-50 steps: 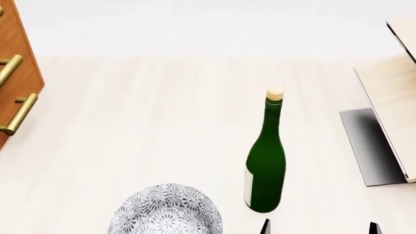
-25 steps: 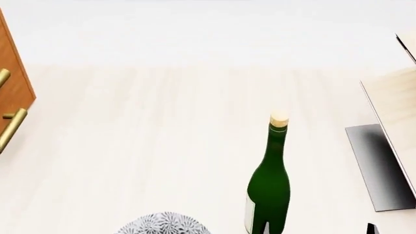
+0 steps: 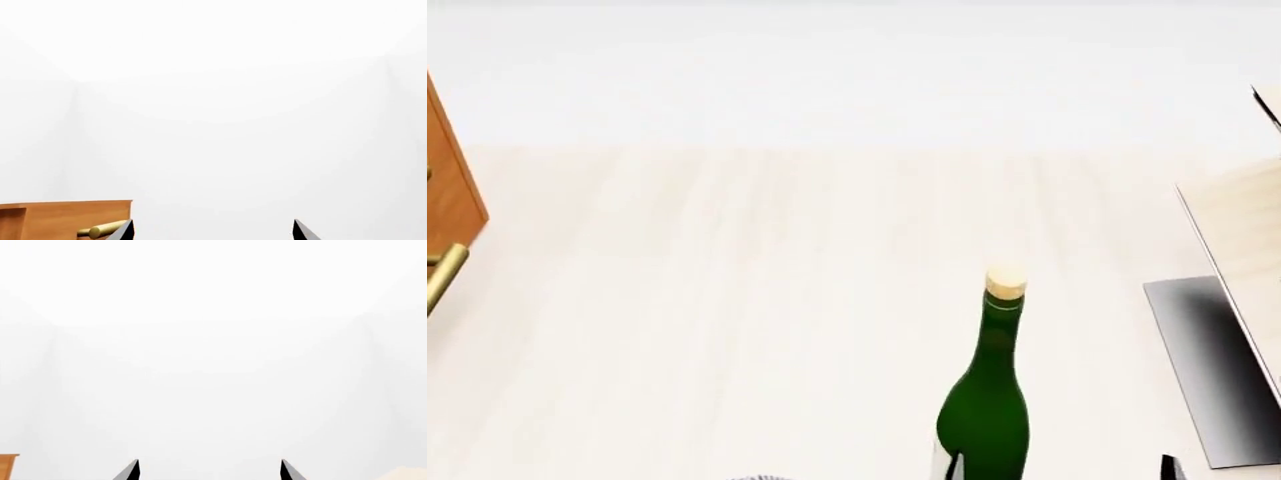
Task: Put the wine bottle on the wine rack.
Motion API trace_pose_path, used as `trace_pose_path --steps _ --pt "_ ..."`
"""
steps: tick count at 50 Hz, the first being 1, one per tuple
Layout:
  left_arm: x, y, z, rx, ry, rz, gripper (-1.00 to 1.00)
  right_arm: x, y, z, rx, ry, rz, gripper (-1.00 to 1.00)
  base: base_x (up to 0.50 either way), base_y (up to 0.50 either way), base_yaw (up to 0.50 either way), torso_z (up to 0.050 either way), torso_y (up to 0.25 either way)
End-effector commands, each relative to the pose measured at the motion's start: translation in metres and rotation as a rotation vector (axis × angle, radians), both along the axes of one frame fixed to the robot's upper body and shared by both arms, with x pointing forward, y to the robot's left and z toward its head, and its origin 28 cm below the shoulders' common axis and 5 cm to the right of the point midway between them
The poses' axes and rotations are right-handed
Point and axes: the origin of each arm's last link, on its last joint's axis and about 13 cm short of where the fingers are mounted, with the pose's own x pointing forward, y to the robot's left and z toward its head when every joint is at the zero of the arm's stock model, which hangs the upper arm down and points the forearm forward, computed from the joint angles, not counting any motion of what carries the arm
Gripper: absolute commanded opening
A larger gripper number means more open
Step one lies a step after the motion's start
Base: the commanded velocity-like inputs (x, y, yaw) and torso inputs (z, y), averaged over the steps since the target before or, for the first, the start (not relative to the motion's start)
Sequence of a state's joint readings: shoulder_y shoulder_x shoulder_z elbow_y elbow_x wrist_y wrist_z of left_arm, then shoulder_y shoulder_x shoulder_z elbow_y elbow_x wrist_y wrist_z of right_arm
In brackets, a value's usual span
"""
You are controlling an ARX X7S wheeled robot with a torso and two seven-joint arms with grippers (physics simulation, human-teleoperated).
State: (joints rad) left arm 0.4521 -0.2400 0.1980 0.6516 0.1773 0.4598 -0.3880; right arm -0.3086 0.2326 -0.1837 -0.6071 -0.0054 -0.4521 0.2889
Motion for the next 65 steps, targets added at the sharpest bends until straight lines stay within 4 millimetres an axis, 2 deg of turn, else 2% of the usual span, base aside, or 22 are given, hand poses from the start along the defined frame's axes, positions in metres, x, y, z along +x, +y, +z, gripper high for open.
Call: trace_pose_path --steps 1,65 --pt "-0.0006 -0.0001 0.0004 -0.001 -0.001 -0.002 1.0 -0.0004 0.001 -0.001 -0.009 0.006 0.014 1.0 0.0 -0.08 0.0 0.0 0.0" --pt "-0.0007 -0.0007 0.0007 0.003 0.0 -0.003 1.0 -0.0009 0.0025 -0.0024 -0.029 0.013 0.034 1.0 -0.02 -0.28 0.0 0.0 0.0"
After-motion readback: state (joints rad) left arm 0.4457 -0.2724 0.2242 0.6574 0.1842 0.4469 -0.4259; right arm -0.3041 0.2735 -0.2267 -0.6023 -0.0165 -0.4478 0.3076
